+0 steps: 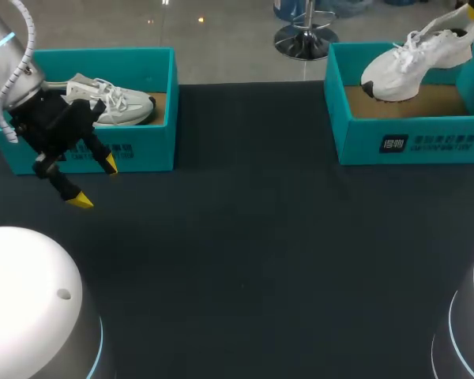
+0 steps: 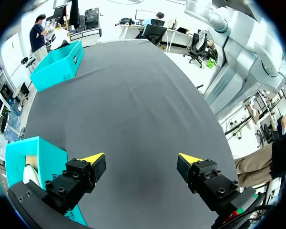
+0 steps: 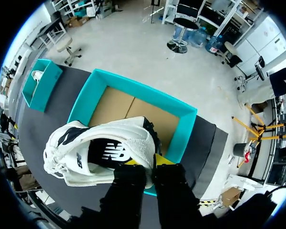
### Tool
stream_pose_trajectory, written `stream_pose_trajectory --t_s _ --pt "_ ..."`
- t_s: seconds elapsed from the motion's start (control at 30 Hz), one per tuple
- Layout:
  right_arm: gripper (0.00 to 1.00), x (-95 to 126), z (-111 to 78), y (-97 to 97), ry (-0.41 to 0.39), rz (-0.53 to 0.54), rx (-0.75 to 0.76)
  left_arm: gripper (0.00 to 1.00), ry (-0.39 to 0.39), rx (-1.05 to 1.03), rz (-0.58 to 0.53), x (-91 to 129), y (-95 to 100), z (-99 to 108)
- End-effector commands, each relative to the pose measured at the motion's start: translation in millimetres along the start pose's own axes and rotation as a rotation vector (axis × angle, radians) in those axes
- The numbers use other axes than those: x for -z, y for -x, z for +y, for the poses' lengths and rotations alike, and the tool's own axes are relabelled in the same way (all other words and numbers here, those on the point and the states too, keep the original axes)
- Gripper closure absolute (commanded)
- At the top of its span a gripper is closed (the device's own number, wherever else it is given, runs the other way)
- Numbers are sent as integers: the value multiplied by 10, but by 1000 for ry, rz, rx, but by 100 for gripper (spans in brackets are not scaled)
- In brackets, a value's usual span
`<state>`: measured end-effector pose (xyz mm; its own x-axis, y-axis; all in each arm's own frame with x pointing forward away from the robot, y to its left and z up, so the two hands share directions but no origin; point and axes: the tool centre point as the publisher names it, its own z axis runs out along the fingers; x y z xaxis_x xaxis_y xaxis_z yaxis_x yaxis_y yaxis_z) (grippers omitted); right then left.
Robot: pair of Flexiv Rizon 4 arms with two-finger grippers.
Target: Take the shoe out of the shoebox, open the shoe tongue, remove and reinsert the insole, then place the shoe into the shoebox
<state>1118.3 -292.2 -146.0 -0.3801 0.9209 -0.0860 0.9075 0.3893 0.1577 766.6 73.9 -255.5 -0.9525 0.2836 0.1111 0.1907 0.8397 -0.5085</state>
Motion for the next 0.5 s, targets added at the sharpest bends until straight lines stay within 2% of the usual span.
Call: stream_pose_trajectory --t_s 0.03,0.17,0.4,0.5 --pt "100 53 -64 8 22 8 -85 0 3 0 0 3 -6 1" --pt "100 63 -174 24 -52 40 -259 0 3 0 0 3 -6 1" --pt "100 115 -242 34 -91 40 -405 0 3 0 0 3 -6 1" --pt "100 123 -251 -17 -97 40 -445 0 3 0 0 3 -6 1"
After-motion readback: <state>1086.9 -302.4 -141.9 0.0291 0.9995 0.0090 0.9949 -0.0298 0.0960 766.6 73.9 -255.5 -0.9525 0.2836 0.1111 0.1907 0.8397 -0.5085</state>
